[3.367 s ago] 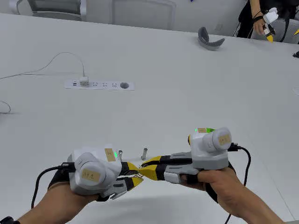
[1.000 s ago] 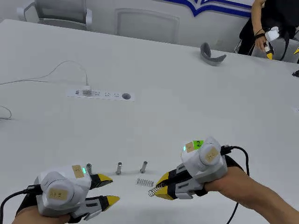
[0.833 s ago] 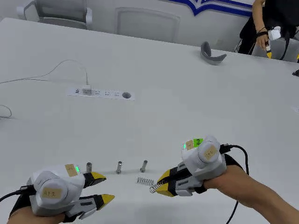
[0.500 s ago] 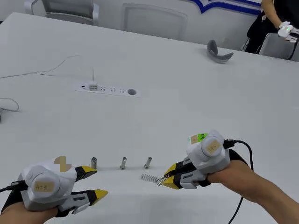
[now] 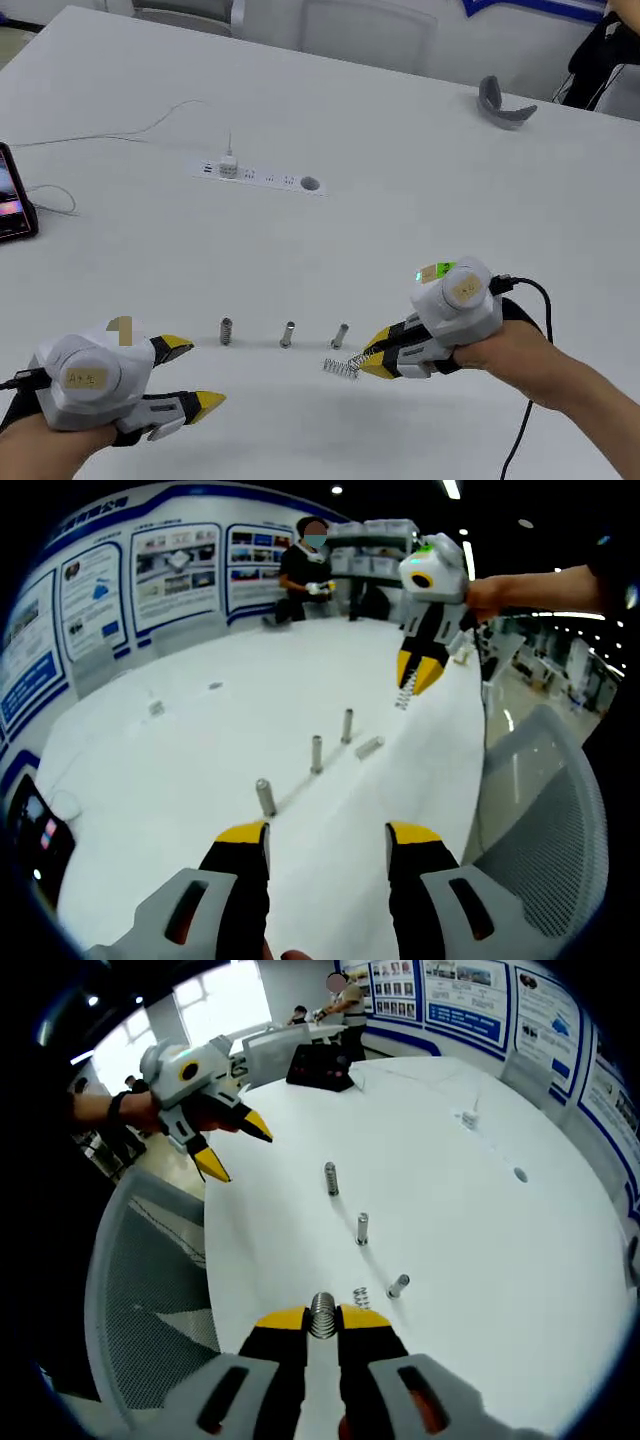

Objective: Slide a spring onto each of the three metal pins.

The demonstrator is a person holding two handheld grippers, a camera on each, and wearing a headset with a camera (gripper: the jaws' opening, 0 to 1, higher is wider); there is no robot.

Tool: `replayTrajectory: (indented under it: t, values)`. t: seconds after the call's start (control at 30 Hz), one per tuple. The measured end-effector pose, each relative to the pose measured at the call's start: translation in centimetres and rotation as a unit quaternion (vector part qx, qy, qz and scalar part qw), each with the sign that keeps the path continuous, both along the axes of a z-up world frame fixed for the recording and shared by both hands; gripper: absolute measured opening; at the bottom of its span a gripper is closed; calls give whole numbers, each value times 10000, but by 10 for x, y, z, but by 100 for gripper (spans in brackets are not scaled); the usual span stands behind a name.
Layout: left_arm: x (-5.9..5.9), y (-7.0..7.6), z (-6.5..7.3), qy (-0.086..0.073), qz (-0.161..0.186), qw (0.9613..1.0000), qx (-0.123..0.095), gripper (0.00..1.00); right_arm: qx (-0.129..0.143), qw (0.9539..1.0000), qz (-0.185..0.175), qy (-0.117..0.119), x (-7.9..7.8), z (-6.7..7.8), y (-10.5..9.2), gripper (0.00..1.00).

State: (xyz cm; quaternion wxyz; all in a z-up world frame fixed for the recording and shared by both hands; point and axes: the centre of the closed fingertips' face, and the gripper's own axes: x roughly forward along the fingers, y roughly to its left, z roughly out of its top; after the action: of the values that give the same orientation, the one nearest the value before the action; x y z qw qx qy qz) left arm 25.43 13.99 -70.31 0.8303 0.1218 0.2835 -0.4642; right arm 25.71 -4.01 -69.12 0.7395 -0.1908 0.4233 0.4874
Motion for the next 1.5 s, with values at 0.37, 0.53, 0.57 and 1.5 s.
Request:
replayTrajectory:
  t: [0.37, 0.53, 0.57, 1.5]
  values:
    - [0, 24, -5, 88, 397, 9992, 29, 55, -81, 9998, 195, -48, 19, -2, 12, 12]
    - [1, 33, -4, 131, 571, 9983, 4, 59, -147, 9993, 326, -66, 30, -6, 20, 12]
    - [1, 35, -4, 139, 601, 9981, -2, 60, -149, 9993, 340, -63, 31, -6, 21, 12]
    - [5, 69, -7, 414, 1290, 9905, -221, 74, -314, 9971, 688, -22, 68, -29, 50, 12]
